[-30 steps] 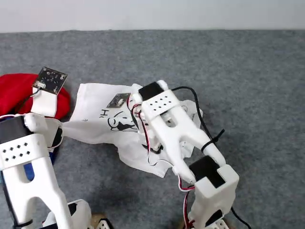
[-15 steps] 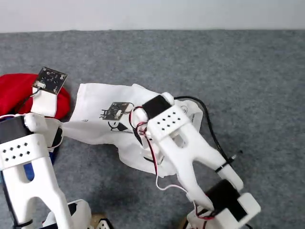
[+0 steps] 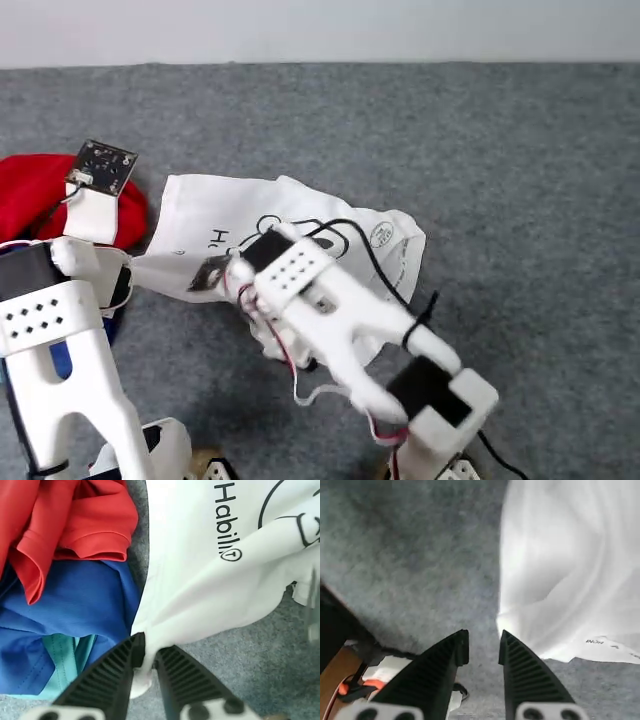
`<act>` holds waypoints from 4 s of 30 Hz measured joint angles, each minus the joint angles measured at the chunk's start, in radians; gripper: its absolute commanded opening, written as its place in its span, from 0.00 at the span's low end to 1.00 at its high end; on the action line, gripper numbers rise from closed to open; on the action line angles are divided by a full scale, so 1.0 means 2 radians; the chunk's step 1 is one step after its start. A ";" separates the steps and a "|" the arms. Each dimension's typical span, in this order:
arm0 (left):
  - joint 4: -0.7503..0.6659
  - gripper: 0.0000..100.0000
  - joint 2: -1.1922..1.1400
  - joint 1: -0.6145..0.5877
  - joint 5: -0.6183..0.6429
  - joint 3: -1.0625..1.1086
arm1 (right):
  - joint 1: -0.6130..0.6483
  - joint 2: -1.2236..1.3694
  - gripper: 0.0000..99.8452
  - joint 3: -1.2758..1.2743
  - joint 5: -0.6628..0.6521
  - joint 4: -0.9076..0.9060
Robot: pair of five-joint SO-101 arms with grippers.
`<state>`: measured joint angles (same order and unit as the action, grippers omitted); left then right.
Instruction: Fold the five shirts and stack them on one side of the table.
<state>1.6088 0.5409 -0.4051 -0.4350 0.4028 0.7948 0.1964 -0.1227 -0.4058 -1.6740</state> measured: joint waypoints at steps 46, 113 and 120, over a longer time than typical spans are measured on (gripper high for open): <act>0.000 0.01 0.000 0.000 0.001 0.000 | 0.026 0.003 0.16 -0.057 -0.039 0.031; 0.000 0.01 0.002 0.001 0.002 -0.120 | -0.210 -0.166 0.01 0.198 -0.131 -0.029; 0.000 0.01 0.002 0.001 0.002 -0.227 | -0.242 -0.198 0.01 0.322 -0.160 -0.031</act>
<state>1.6088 0.5439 -0.4035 -0.4319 -0.0514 0.3099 -0.1995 0.5217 -0.7265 -1.7369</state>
